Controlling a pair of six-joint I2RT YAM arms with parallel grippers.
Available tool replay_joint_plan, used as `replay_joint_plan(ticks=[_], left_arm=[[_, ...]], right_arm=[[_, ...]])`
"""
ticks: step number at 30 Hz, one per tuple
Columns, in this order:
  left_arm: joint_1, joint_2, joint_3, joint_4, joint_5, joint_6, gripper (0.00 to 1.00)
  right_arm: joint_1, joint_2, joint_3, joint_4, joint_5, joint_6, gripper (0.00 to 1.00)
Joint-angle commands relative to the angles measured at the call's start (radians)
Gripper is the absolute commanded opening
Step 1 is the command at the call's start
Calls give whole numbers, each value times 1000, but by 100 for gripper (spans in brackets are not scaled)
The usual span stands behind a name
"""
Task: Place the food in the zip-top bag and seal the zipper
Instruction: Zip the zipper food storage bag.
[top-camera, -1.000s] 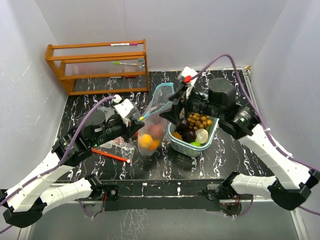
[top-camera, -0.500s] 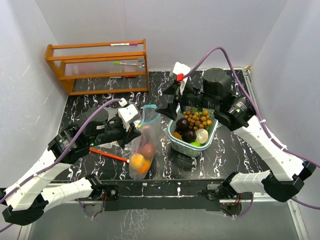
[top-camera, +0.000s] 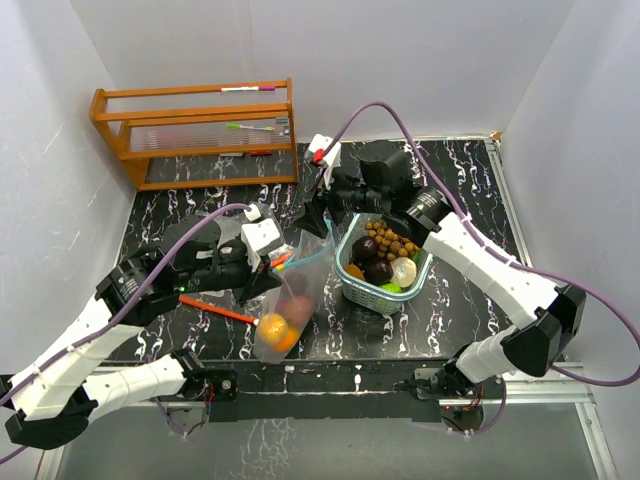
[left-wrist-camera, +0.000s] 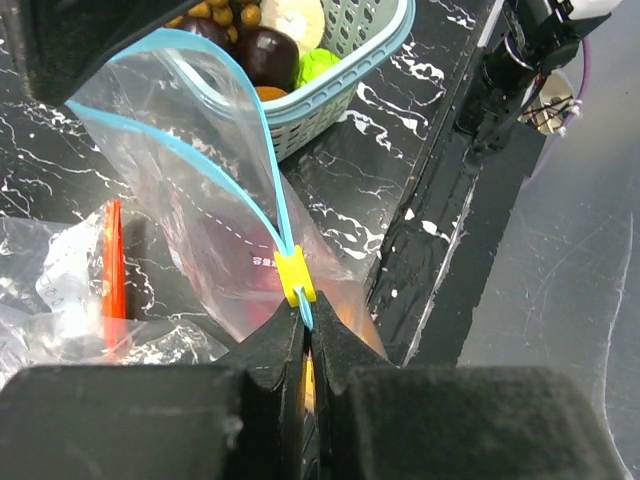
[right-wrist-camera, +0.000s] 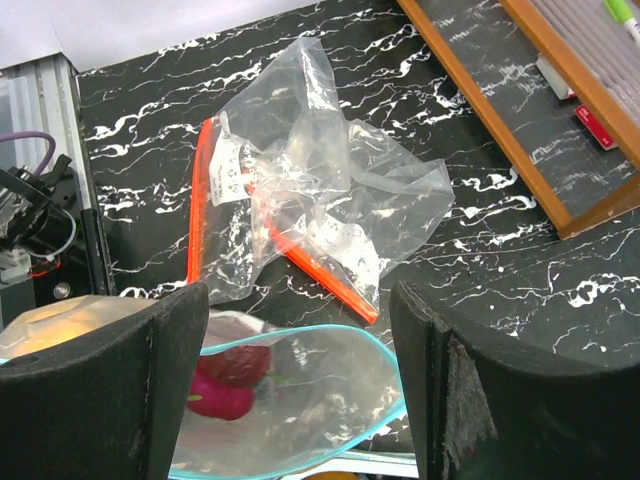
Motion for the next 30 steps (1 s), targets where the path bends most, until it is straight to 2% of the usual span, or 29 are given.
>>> replay_joint_plan(ticks=[1,11,20,25,30], left_arm=[[-3,-28,13,-16,26,12,0],[-3,-81,67,-73,-23,18,0],[-4,-94,11,-42,-225,48,0],[-4,-70,-70,63,-193,83,0],[-4,-54,-153,189,-147,71,0]], right_arm=[[2,16,46,50,-22,0,74],[22,-84,-112,-42,-144,18,70],[143,-312,-222,-122,-2,178,68],[146,-410,-279,-54,32,232,70],[149,-350,-262,-35,6,221,69]])
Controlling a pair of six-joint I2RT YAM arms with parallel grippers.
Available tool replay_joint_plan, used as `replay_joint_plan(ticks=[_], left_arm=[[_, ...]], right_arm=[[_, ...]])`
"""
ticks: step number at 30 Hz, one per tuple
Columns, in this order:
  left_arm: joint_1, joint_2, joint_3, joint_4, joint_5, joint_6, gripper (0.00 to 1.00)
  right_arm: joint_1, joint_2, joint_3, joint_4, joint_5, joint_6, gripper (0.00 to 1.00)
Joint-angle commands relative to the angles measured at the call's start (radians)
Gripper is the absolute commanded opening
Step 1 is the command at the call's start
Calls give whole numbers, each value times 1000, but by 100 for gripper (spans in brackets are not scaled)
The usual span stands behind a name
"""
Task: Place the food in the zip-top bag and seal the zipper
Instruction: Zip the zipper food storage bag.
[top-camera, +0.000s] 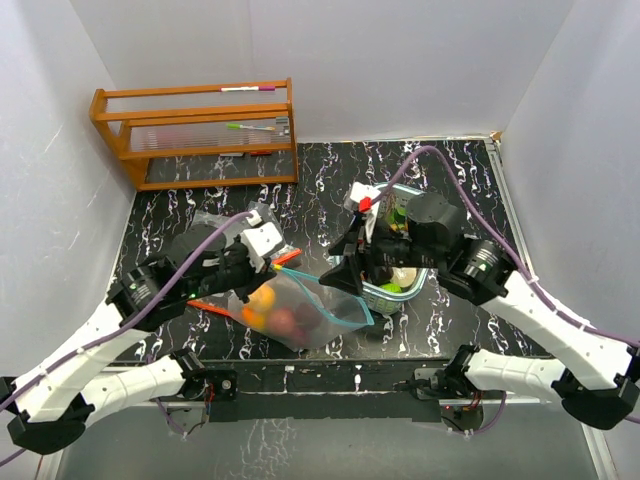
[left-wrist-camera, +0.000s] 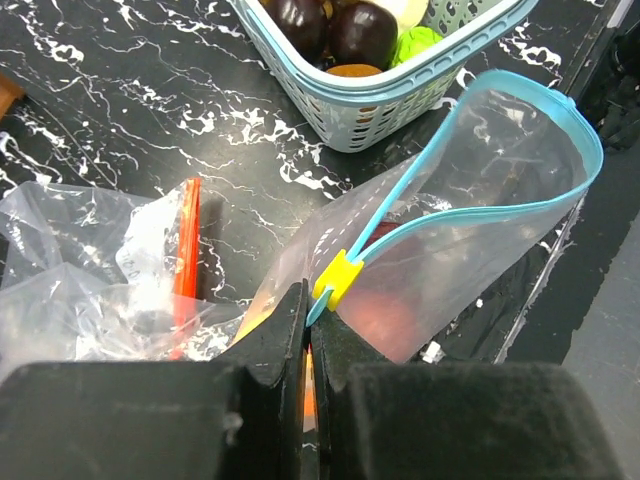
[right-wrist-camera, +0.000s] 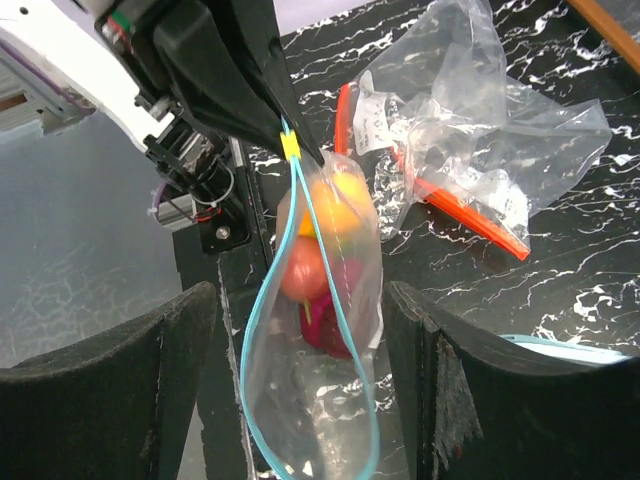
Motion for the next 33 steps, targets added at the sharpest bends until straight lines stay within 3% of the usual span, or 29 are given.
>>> replay_joint_plan(ticks=[1,17,26,29,33], left_arm=[[-3,12,-56,146,39,-1,0],[-4,66,-61,188,113,-10,0],[-3,55,-64,179,107,-11,0],[-4,50,-64,178,106,-15,0],[-3,43,-71,180,105,-23,0]], right_arm=[[5,71,7,77,5,22,69],[35,210,25,246,23,-57,68],[36,258,55,262,6,-45,50],[37,259,55,263,27,-41,38],[37,255,57,260,20,-38,34]])
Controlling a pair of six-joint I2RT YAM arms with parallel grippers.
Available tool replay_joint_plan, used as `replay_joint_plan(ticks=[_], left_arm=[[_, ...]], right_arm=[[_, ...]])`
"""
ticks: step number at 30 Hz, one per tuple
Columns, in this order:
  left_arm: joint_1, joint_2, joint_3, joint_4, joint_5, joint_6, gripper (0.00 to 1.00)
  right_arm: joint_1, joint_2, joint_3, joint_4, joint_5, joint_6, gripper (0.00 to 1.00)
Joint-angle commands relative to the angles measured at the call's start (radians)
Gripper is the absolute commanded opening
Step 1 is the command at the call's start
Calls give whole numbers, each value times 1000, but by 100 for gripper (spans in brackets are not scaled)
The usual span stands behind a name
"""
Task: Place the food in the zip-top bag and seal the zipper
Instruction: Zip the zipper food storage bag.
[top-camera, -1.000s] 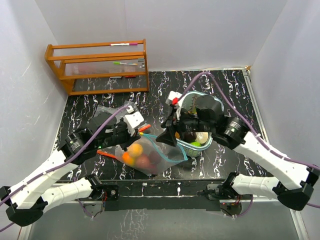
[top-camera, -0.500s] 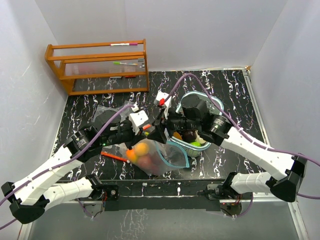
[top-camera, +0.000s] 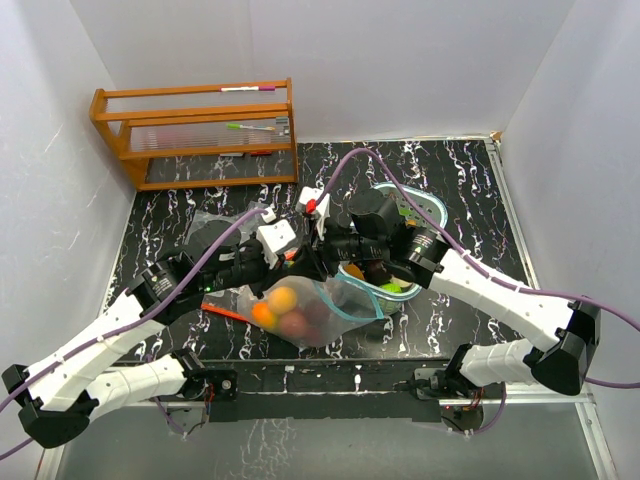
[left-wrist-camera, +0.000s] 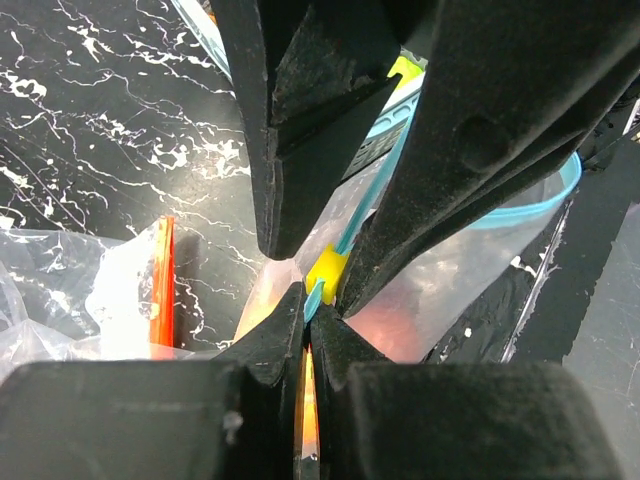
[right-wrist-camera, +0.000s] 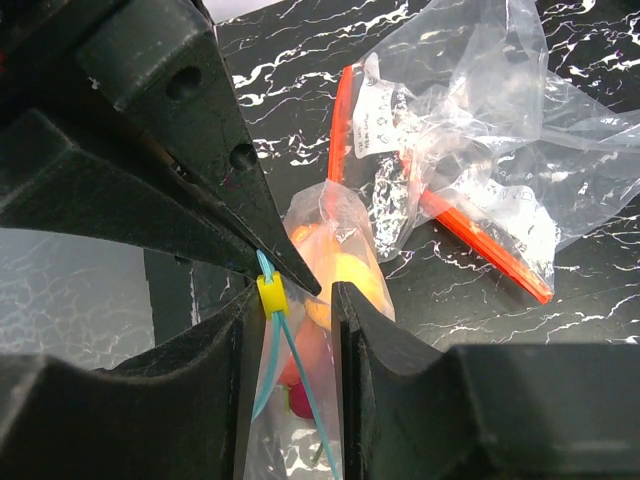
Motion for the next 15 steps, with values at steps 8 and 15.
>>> replay_joint_plan(ticks=[8,15], left_arm=[[-4,-23,23,4,25,-17,0],[-5,-28,15,2,23,-21,0]], right_arm=[[-6,-33,55,81,19,6,43],[-6,-40,70,76,27,13,52]])
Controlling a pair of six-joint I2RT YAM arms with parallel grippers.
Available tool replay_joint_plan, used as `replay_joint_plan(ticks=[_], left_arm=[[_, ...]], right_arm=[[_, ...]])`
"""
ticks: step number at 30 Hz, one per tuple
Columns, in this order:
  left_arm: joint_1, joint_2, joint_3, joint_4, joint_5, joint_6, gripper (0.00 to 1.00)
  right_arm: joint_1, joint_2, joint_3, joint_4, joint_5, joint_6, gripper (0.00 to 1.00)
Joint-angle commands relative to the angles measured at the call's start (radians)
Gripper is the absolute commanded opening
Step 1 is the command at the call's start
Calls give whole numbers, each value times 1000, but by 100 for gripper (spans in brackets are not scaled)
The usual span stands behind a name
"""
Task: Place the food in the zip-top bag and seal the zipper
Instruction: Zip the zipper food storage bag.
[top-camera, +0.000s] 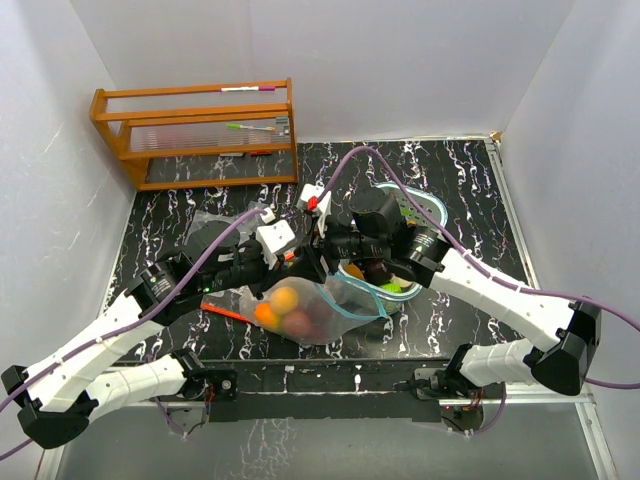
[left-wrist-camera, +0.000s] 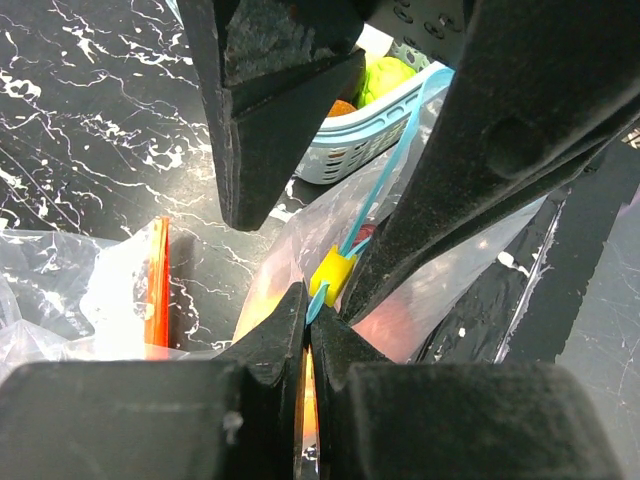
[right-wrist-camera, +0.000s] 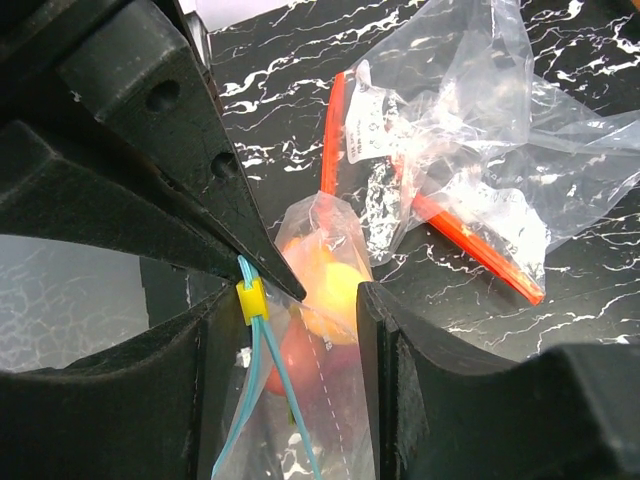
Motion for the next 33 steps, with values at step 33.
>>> replay_joint_plan(ticks=[33], left_arm=[[-5,-81,82,-25,-41,-24,0]], right_arm=[[-6,-57,54,-72,138,-10,20]])
